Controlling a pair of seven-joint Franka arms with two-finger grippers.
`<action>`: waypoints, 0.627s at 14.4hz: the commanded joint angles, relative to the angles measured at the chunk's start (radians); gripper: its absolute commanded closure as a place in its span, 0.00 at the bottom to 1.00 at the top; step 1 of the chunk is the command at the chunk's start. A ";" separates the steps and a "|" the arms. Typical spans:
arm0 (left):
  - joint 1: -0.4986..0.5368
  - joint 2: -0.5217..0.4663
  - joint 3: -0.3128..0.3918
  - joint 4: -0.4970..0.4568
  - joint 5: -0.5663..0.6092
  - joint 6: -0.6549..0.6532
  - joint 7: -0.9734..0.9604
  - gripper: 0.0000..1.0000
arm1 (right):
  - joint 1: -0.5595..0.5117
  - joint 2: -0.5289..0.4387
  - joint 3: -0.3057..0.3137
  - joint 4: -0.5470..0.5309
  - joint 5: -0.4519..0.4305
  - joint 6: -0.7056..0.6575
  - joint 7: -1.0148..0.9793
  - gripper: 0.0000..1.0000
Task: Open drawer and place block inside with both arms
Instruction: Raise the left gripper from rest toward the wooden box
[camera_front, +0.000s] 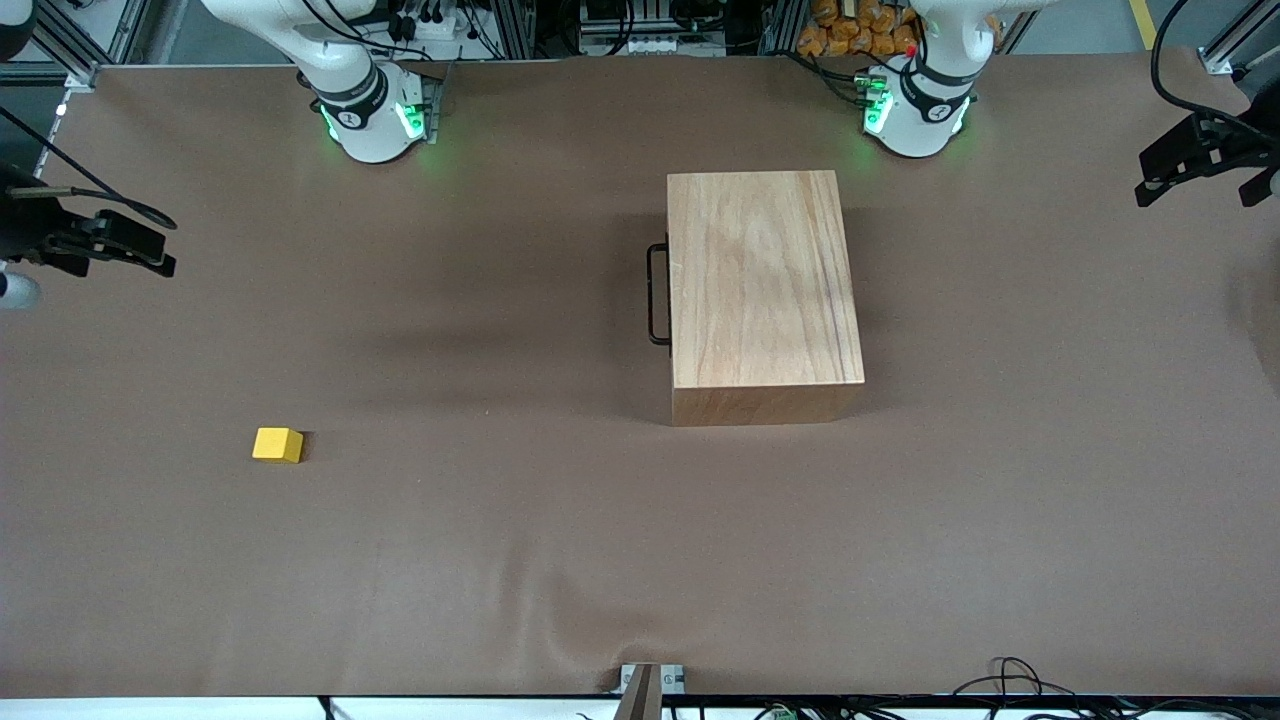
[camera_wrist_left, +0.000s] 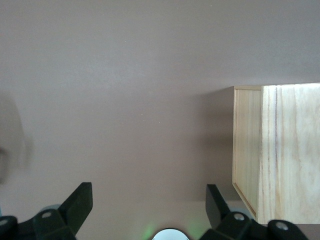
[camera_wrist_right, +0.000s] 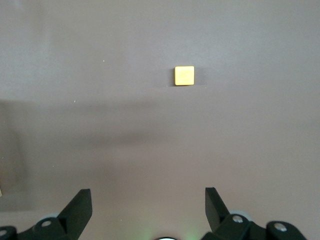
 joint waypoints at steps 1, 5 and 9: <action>0.002 -0.004 0.001 0.013 0.005 -0.009 0.015 0.00 | -0.029 -0.003 0.007 0.001 -0.007 0.005 -0.007 0.00; 0.002 0.003 0.001 0.041 0.014 -0.049 0.015 0.00 | -0.054 -0.002 0.006 0.000 -0.006 0.050 -0.007 0.00; -0.016 0.019 -0.012 0.041 -0.073 -0.052 -0.077 0.00 | -0.058 -0.002 0.006 -0.011 -0.006 0.048 -0.007 0.00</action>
